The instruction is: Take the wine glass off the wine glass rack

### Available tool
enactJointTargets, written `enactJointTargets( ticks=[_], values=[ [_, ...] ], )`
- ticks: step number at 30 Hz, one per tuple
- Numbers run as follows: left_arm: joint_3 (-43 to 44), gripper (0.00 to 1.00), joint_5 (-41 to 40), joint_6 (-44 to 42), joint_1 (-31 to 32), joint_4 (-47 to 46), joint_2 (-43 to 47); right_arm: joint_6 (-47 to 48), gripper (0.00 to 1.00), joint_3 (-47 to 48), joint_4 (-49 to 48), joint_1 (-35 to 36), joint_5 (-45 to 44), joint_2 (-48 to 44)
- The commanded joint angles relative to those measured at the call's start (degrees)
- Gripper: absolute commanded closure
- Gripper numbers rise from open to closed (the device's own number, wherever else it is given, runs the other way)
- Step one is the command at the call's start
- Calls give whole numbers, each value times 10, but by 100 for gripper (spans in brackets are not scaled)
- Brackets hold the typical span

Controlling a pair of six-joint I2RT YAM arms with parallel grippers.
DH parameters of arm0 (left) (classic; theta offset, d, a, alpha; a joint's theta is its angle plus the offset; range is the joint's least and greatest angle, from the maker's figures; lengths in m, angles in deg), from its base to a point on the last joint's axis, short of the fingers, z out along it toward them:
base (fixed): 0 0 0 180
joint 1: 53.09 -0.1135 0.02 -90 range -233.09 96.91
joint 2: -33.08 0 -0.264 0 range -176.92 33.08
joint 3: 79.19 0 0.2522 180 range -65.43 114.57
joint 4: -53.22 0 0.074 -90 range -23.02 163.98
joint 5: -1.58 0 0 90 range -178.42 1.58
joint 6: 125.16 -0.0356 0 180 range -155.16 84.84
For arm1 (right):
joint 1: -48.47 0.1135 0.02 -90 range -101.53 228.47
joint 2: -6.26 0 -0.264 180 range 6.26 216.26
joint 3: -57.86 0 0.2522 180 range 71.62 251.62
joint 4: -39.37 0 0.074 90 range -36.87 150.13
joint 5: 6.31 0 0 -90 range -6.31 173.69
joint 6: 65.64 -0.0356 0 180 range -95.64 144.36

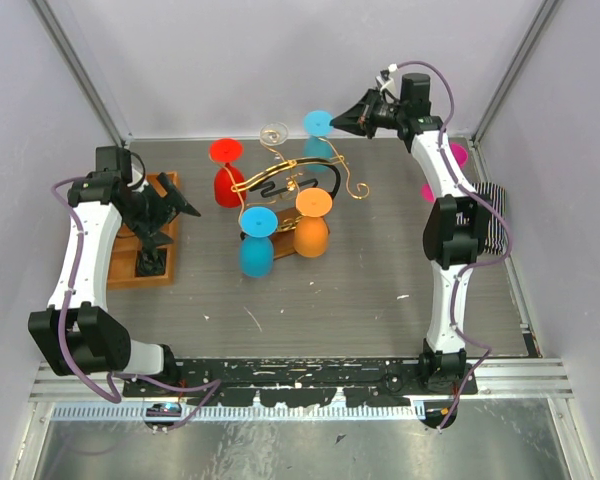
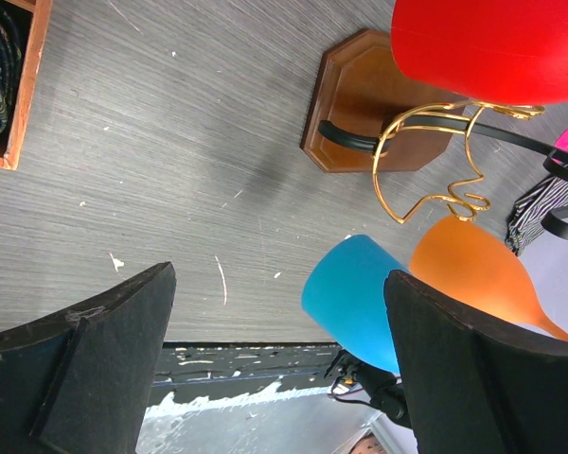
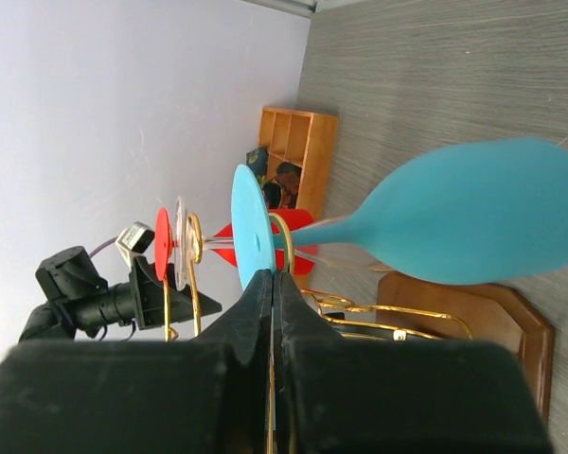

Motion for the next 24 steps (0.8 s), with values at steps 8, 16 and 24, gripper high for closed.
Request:
enactJointTargets(
  ticks=[8,16,24],
  values=[
    [-5,2,11,-8,-2,-7,3,-71,99,-24,-110,4,73,-61],
    [-3,2,11,-7,-2,-6,5,-59,99,-63,-107,4,96,-89],
    [-3,2,12,-9,-2,-4,2,12,99,-114,-37,-1,102,-133]
  ],
)
